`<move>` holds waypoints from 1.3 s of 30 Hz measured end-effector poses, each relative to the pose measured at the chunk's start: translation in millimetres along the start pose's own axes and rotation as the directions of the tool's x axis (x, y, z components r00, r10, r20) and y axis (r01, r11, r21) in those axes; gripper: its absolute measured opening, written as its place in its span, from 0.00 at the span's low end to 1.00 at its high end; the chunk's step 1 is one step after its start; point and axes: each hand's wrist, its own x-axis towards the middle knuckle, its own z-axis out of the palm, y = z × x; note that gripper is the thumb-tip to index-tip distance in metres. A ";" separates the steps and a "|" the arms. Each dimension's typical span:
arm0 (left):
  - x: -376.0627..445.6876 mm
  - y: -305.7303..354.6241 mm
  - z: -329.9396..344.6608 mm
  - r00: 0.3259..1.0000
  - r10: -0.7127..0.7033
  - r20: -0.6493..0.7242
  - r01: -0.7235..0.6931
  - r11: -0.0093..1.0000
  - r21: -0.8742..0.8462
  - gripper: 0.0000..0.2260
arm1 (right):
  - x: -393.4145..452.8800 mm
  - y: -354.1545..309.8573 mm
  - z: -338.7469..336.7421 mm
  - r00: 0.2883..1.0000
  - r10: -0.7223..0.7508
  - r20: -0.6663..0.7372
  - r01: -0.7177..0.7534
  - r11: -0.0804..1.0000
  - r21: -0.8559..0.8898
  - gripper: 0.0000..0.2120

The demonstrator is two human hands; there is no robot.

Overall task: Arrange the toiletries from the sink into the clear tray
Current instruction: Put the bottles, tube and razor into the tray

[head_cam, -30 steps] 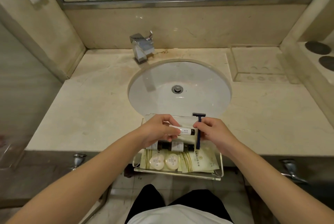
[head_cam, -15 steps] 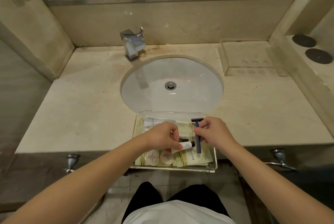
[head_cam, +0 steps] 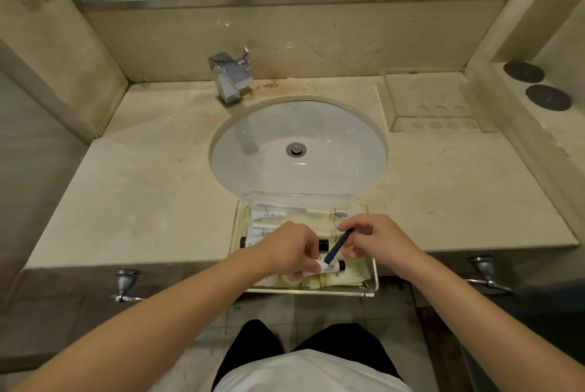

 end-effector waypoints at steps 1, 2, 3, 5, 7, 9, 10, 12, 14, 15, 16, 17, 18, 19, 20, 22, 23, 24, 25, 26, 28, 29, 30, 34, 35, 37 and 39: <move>0.3 0.7 0.6 1.000 0.000 -0.014 0.001 1.000 0.019 0.07 | -1.2 1.3 -0.9 1.000 -0.009 0.001 0.009 1.000 -0.019 0.14; 0.7 1.2 1.4 1.000 -0.004 -0.028 0.005 0.999 0.037 0.08 | -2.3 2.1 -1.4 1.000 -0.021 -0.011 0.020 0.998 -0.066 0.12; 1.5 1.6 2.1 0.999 -0.012 -0.043 0.013 0.999 0.046 0.08 | -3.3 2.6 -1.6 0.999 -0.036 -0.029 0.032 0.990 -0.138 0.10; 3.5 2.5 3.5 0.997 -0.034 -0.065 0.036 0.999 0.035 0.10 | -5.5 2.5 -1.1 0.995 -0.082 -0.059 0.059 0.949 -0.311 0.09; 5.7 2.8 4.6 0.996 -0.057 -0.069 0.060 0.997 0.041 0.10 | -7.9 2.8 0.6 0.988 -0.145 -0.062 0.097 0.869 -0.485 0.07; 6.0 3.3 4.8 0.995 -0.080 -0.055 0.082 0.995 0.050 0.08 | -9.4 5.1 1.5 0.979 -0.199 -0.035 0.132 0.765 -0.631 0.05; 5.8 3.8 4.6 0.995 -0.086 -0.045 0.088 0.995 0.043 0.05 | -10.1 6.3 1.5 0.975 -0.220 -0.012 0.152 0.711 -0.686 0.05; 4.9 3.9 3.7 0.996 -0.087 -0.032 0.088 0.996 0.035 0.01 | -12.4 8.0 1.0 0.968 -0.244 0.059 0.204 0.628 -0.751 0.05; 2.9 3.7 2.1 0.997 -0.076 -0.019 0.077 0.996 0.035 0.03 | -15.3 9.1 0.3 0.957 -0.242 0.161 0.272 0.547 -0.792 0.06; 2.4 3.1 1.5 0.998 -0.065 -0.010 0.065 0.997 0.029 0.04 | -16.6 9.9 0.5 0.948 -0.234 0.214 0.306 0.502 -0.809 0.07; 2.4 2.2 1.2 0.999 -0.053 -0.004 0.054 0.998 0.025 0.05 | -17.7 10.8 0.7 0.939 -0.226 0.258 0.337 0.463 -0.820 0.08; 2.5 1.4 1.1 0.999 -0.042 -0.005 0.042 0.999 0.033 0.06 | -18.2 12.2 1.1 0.931 -0.219 0.292 0.361 0.433 -0.826 0.08; 2.8 0.9 1.1 0.999 -0.033 -0.011 0.034 0.998 0.051 0.06 | -18.2 13.4 1.7 0.922 -0.219 0.318 0.383 0.408 -0.829 0.08; 2.8 0.3 1.7 0.999 -0.024 -0.021 0.025 0.997 0.070 0.06 | -17.8 14.7 2.7 0.914 -0.226 0.336 0.401 0.381 -0.833 0.08; 2.5 0.6 2.2 0.999 -0.009 -0.033 0.011 0.996 0.087 0.07 | -17.4 15.9 3.7 0.907 -0.238 0.347 0.414 0.356 -0.838 0.08; 0.8 3.9 3.0 0.998 0.032 -0.052 -0.026 0.993 0.114 0.08 | -16.0 18.2 5.3 0.900 -0.266 0.345 0.421 0.328 -0.845 0.08; -0.2 5.6 3.6 0.997 0.052 -0.055 -0.044 0.990 0.133 0.09 | -15.5 19.7 5.6 0.900 -0.277 0.338 0.419 0.328 -0.847 0.09; -0.6 6.8 4.1 0.996 0.070 -0.058 -0.060 0.986 0.155 0.10 | -15.5 21.1 5.6 0.900 -0.285 0.331 0.416 0.333 -0.846 0.09; -0.9 7.1 4.8 0.995 0.084 -0.060 -0.072 0.981 0.180 0.10 | -15.6 22.8 5.4 0.899 -0.294 0.325 0.416 0.339 -0.844 0.09; -0.6 7.0 5.4 0.993 0.095 -0.064 -0.080 0.976 0.204 0.11 | -16.1 24.1 5.4 0.896 -0.308 0.320 0.418 0.342 -0.842 0.09; 0.3 5.7 7.0 0.992 0.110 -0.063 -0.091 0.964 0.251 0.11 | -17.3 26.7 5.4 0.886 -0.342 0.314 0.429 0.344 -0.835 0.09; 0.6 5.0 7.6 0.993 0.108 -0.057 -0.088 0.958 0.273 0.12 | -17.5 28.3 5.5 0.878 -0.361 0.314 0.438 0.343 -0.831 0.09; 0.8 4.1 7.9 0.994 0.100 -0.049 -0.081 0.952 0.294 0.13 | -17.2 29.9 5.9 0.871 -0.377 0.314 0.446 0.342 -0.827 0.09; 5.0 -5.5 7.8 0.993 0.103 -0.062 -0.075 0.934 0.350 0.08 | -13.3 32.7 13.5 0.867 -0.412 0.280 0.437 0.359 -0.825 0.12; 7.1 -8.7 5.9 0.993 0.104 -0.058 -0.075 0.927 0.367 0.08 | -11.1 31.6 15.3 0.881 -0.404 0.248 0.410 0.388 -0.826 0.15; 5.8 -7.8 5.2 0.992 0.104 -0.067 -0.071 0.920 0.384 0.08 | -11.3 31.8 14.7 0.891 -0.401 0.213 0.387 0.424 -0.819 0.19; 4.9 -6.5 2.8 0.990 0.114 -0.087 -0.073 0.921 0.382 0.08 | -9.6 33.1 12.6 0.873 -0.442 0.208 0.399 0.400 -0.825 0.19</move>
